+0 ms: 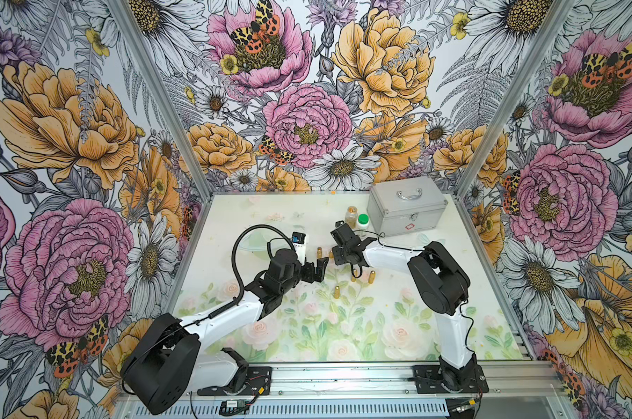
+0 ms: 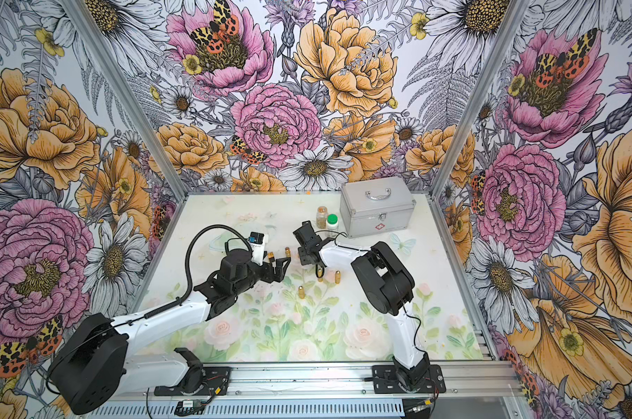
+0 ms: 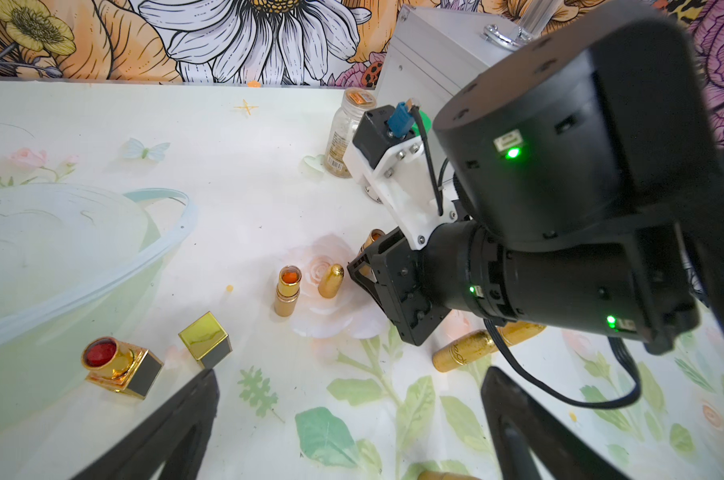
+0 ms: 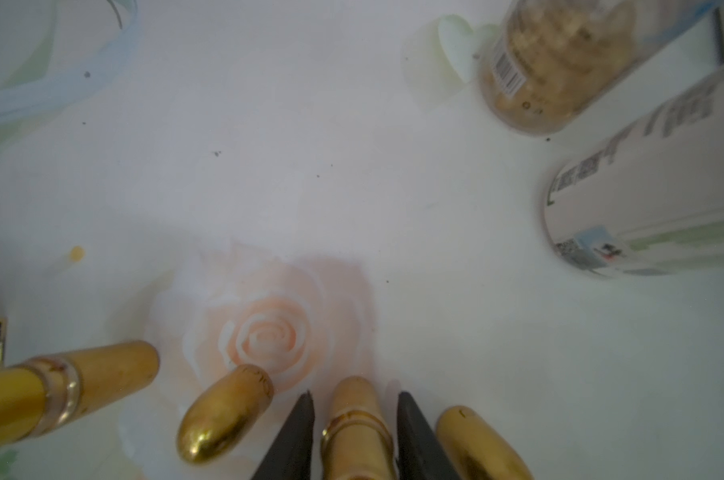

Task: Open the lipstick cap
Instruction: Place the lipstick at the center of the board, then pick up the lipstick at the center of the board.

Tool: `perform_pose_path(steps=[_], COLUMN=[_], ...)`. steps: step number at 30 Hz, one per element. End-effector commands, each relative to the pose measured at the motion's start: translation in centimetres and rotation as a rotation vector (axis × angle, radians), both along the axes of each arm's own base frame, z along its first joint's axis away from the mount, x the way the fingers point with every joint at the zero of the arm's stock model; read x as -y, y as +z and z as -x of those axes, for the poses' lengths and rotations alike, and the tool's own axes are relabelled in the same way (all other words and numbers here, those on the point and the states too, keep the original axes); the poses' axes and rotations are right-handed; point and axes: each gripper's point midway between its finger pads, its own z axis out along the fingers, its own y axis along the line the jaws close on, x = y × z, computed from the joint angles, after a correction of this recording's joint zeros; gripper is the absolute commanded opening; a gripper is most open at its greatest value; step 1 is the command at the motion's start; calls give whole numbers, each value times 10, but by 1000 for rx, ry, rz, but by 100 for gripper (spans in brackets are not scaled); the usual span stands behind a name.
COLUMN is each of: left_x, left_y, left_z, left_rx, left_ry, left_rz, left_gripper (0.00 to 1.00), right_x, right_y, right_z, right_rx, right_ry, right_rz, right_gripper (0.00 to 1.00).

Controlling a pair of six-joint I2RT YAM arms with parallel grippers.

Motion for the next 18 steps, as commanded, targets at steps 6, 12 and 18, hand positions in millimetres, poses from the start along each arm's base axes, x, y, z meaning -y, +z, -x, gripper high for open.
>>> perform_pose_path(steps=[6,12,18], left_x=[-5,0,18], left_y=[20,27,32], left_z=[-2,0,3], left_rx=[39,45,54], left_ry=[21,4,-33], left_rz=[15,-8,-30], left_gripper=[99,99,99], right_x=[2,28,75], right_y=[80,120,131], right_z=[-4,3,19], right_rx=[117,120,28], right_ry=[0,-39,-142], right_rz=[-87,-66,-26], right_gripper=[40,44,48])
